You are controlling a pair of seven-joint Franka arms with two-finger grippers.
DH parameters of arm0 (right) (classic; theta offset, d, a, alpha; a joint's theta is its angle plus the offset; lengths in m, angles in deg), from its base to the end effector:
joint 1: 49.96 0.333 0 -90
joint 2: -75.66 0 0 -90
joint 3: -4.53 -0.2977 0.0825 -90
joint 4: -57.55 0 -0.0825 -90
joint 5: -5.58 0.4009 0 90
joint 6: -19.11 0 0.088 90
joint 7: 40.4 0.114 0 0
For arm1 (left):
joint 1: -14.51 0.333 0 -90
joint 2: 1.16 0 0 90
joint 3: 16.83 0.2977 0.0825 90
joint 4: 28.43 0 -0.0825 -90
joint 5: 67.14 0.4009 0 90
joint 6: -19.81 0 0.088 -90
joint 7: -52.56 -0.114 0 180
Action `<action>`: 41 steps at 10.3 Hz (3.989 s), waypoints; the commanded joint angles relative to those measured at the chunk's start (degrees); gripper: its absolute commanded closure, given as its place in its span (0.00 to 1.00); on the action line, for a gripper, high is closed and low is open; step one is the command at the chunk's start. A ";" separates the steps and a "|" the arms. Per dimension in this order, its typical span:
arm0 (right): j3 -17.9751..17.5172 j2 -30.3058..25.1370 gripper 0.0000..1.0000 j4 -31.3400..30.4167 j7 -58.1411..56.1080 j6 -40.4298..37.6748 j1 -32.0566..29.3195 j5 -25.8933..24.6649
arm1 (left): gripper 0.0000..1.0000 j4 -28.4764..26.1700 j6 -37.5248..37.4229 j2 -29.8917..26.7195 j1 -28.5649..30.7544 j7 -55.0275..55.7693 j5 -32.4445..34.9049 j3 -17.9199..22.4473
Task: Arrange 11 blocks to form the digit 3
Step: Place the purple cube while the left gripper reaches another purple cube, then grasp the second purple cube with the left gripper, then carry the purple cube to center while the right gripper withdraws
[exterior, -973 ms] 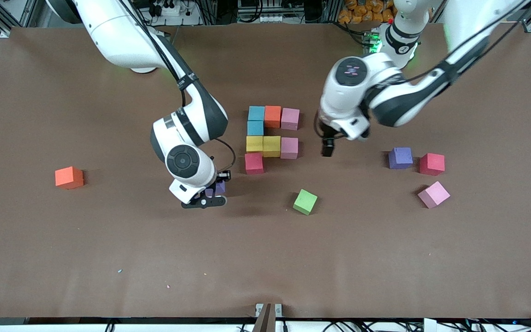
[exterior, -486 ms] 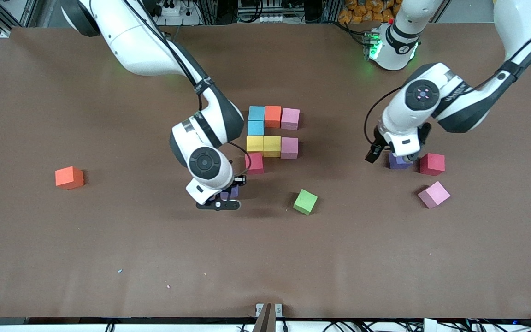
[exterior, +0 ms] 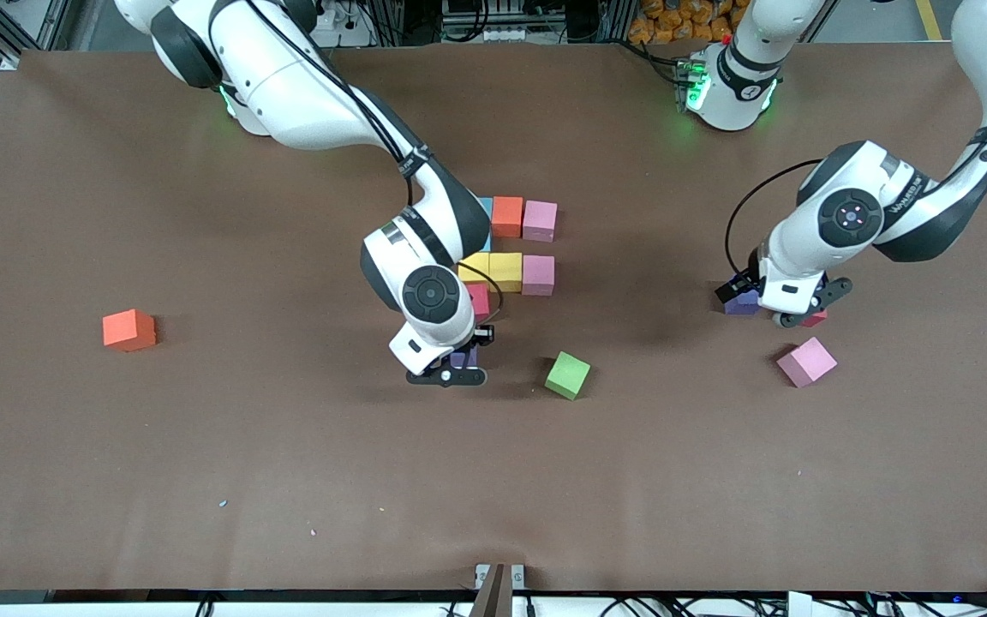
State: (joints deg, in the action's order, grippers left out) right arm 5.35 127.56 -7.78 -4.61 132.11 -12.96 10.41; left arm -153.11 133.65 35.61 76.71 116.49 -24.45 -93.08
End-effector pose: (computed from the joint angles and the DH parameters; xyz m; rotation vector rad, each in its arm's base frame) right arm 0.6073 0.4551 0.2217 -3.1284 0.0374 0.1531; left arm 0.5205 -0.1022 0.2490 -2.9354 -0.6342 0.2236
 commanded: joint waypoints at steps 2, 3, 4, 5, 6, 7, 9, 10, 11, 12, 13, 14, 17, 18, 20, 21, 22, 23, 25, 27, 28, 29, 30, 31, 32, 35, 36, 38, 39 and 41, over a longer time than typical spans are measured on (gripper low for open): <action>0.24 2.06 0.88 2.66 0.95 0.03 0.97 0.36 | 0.00 0.14 0.77 3.38 -0.85 -8.21 7.14 5.40; 0.24 2.15 0.88 2.57 1.04 -0.05 1.14 0.36 | 0.00 0.31 1.12 3.48 -1.12 -8.21 7.14 5.59; 0.24 2.15 0.88 2.49 1.74 -0.32 1.49 0.36 | 0.00 0.66 1.65 3.74 -1.47 -8.12 6.88 5.85; 0.24 2.32 0.88 2.40 2.44 -0.41 1.84 0.36 | 0.00 0.75 2.26 4.09 -1.56 -8.12 6.71 6.12; 0.24 2.50 0.88 2.22 2.62 -0.23 1.85 0.36 | 0.00 0.84 2.36 4.09 -1.65 -7.95 6.62 6.12; 0.24 2.67 0.88 2.13 3.06 -0.06 1.93 0.27 | 0.00 1.02 2.97 4.44 -2.52 -8.12 5.75 6.12; 0.33 2.85 0.88 2.05 2.89 -0.93 3.16 0.09 | 0.00 0.76 4.98 5.58 -3.40 -9.17 5.74 8.04; 0.24 2.85 0.88 2.13 2.19 -1.54 2.38 0.53 | 0.00 0.67 4.99 5.68 -3.49 -10.66 5.74 8.31; 0.15 2.94 0.88 2.13 0.36 -1.55 2.03 0.62 | 0.00 0.75 5.08 5.76 -3.84 -11.63 5.74 8.93; 0.15 2.94 0.88 2.13 -1.05 -1.64 1.68 0.62 | 0.00 0.84 5.08 5.85 -4.37 -12.94 5.74 9.72; 0.15 3.29 0.88 2.13 -1.15 -1.72 1.67 0.62 | 0.00 0.84 5.69 6.63 -4.46 -13.04 5.74 10.16; 0.15 3.64 0.88 2.31 -1.15 -1.64 1.67 0.62 | 0.00 0.58 6.22 6.82 -4.72 -12.87 5.74 10.25; -0.55 4.78 0.88 2.75 -1.15 -1.03 1.67 0.62 | 0.00 0.49 6.31 6.99 -5.07 -13.13 6.17 10.86; -0.73 5.05 0.88 3.36 -1.15 -1.02 1.50 0.62 | 0.00 0.49 6.31 6.91 -5.94 -13.05 6.26 11.39; -0.82 6.10 0.88 4.59 -1.07 -1.02 1.67 0.62 | 0.16 0.67 6.31 6.91 -6.66 -13.13 6.53 12.27; -0.90 6.19 0.88 4.59 -1.07 -1.02 1.76 0.62 | 0.29 0.75 6.31 6.91 -6.74 -13.13 6.53 12.27; -0.99 6.28 0.88 4.59 -0.89 -1.02 1.85 0.62 | 0.45 0.76 6.31 6.91 -6.66 -13.13 6.53 12.45; -1.34 6.28 0.88 4.59 -0.72 -1.20 1.85 0.62 | 0.56 1.02 6.31 6.82 -6.66 -12.44 5.92 12.45; -1.43 6.28 0.88 4.59 -0.37 -1.37 1.93 0.62 | 0.87 1.72 6.14 6.29 -6.48 -12.17 5.39 12.45; -1.43 6.28 0.88 4.59 0.34 -1.55 2.20 0.62 | 0.89 3.65 5.61 6.03 -6.39 -11.21 -0.01 12.36; -1.34 6.28 0.88 4.51 0.60 -1.72 2.29 0.53 | 0.91 5.31 5.52 5.59 -6.48 -9.55 -5.80 12.27; -1.34 6.28 0.88 4.42 0.78 -1.73 2.29 0.53 | 0.91 6.63 5.52 5.59 -6.83 -8.40 -8.56 12.19; -1.26 6.28 0.88 4.24 0.78 -2.16 2.37 0.53 | 0.91 7.51 5.35 5.59 -7.44 -7.34 -9.37 12.18; -1.25 6.19 0.88 4.16 0.87 -2.51 2.46 0.44 | 0.92 7.70 5.08 5.50 -7.45 -4.64 -9.90 12.10; -1.25 6.28 0.88 4.07 1.74 -2.60 2.64 0.44 | 0.94 9.44 4.21 5.41 -7.53 -0.87 -10.86 10.88; -1.17 6.28 0.87 3.89 2.97 -2.52 2.73 0.44 | 0.98 18.83 -1.07 5.68 -14.45 7.75 -18.13 9.81; -1.17 6.28 0.85 3.89 3.32 -2.43 2.73 0.44 | 1.00 21.99 -1.07 5.94 -18.13 11.26 -20.00 10.42; -1.17 6.28 0.27 3.89 3.24 -2.17 2.99 0.36 | 1.00 25.96 -1.07 6.03 -25.25 17.42 -20.19 13.66; -1.17 6.28 0.00 3.89 3.24 -2.08 3.34 0.01 | 1.00 27.02 -0.98 5.94 -28.33 22.24 -19.93 14.37; -1.17 5.06 0.00 3.98 3.42 -1.99 3.43 0.09 | 0.99 29.75 -0.90 6.20 -33.44 30.61 -20.01 17.00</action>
State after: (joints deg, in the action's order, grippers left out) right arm 4.44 132.59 -5.31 -2.48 130.61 -9.68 10.42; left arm -126.18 134.11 42.38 46.71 143.08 -42.91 -78.72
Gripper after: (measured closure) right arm 0.115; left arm 0.458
